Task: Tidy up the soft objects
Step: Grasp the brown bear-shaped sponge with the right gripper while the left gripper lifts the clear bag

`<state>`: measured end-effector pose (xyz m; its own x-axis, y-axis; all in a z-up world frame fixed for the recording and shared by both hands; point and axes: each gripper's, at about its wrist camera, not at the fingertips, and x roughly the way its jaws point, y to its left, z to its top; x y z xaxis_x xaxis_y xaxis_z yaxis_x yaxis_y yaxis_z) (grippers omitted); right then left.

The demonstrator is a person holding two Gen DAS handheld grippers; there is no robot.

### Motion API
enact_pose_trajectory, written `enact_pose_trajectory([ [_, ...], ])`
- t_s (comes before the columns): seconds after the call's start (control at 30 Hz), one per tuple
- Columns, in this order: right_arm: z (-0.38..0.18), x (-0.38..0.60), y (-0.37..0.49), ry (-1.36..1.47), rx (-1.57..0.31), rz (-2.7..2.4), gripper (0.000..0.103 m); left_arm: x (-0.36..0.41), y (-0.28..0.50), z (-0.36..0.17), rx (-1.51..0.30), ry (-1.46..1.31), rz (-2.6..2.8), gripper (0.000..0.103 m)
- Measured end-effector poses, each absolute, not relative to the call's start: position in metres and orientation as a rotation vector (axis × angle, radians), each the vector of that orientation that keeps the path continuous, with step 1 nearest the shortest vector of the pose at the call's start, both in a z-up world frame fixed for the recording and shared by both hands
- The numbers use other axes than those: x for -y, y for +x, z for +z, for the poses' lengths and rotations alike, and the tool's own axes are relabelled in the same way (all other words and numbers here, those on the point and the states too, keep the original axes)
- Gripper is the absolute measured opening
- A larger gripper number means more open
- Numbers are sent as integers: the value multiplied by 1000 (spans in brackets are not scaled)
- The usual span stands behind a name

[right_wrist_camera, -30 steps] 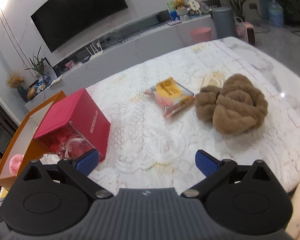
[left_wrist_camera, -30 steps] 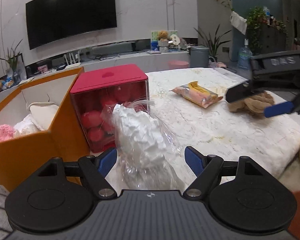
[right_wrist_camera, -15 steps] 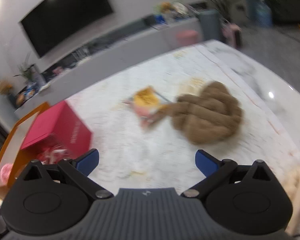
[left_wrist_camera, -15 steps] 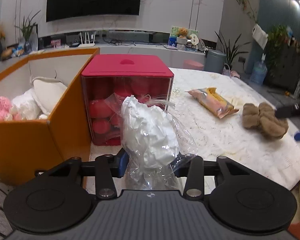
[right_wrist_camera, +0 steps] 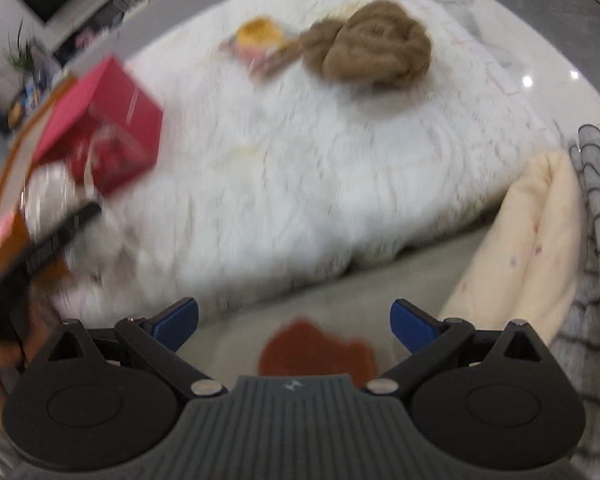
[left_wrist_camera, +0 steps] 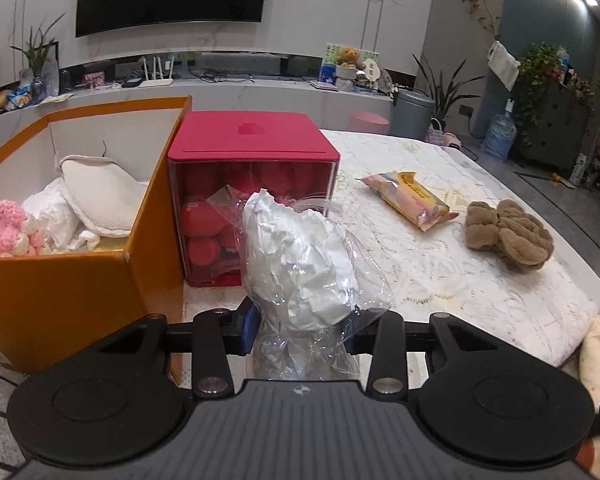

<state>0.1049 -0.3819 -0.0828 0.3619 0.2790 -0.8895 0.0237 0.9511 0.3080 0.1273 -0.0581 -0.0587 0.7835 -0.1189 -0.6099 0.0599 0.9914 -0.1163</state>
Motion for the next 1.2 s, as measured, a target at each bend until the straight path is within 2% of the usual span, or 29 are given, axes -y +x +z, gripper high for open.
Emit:
enact_pose_trajectory([
  [0.07, -85, 368, 96, 231, -1233, 155, 100, 57, 126, -57, -671, -93, -103, 45],
  [0.17, -88, 352, 86, 169, -1271, 77, 88, 51, 128, -55, -686, -145, -118, 45],
  [0.4, -110, 332, 73, 45, -1306, 13, 90, 42, 125, -49, -664, -209, -148, 45],
  [0.63, -124, 332, 65, 18, -1256, 18, 89, 44, 121, -44, -625, -209, -178, 45],
  [0.77, -118, 334, 61, 20, -1232, 50, 84, 41, 121, -42, -623, -235, -187, 45],
  [1.1, -69, 331, 59, 78, -1057, 119, 83, 32, 115, -26, -577, -288, -285, 45],
  [1.2, -51, 324, 64, 86, -992, 140, 83, 24, 110, -12, -513, -331, -334, 45],
])
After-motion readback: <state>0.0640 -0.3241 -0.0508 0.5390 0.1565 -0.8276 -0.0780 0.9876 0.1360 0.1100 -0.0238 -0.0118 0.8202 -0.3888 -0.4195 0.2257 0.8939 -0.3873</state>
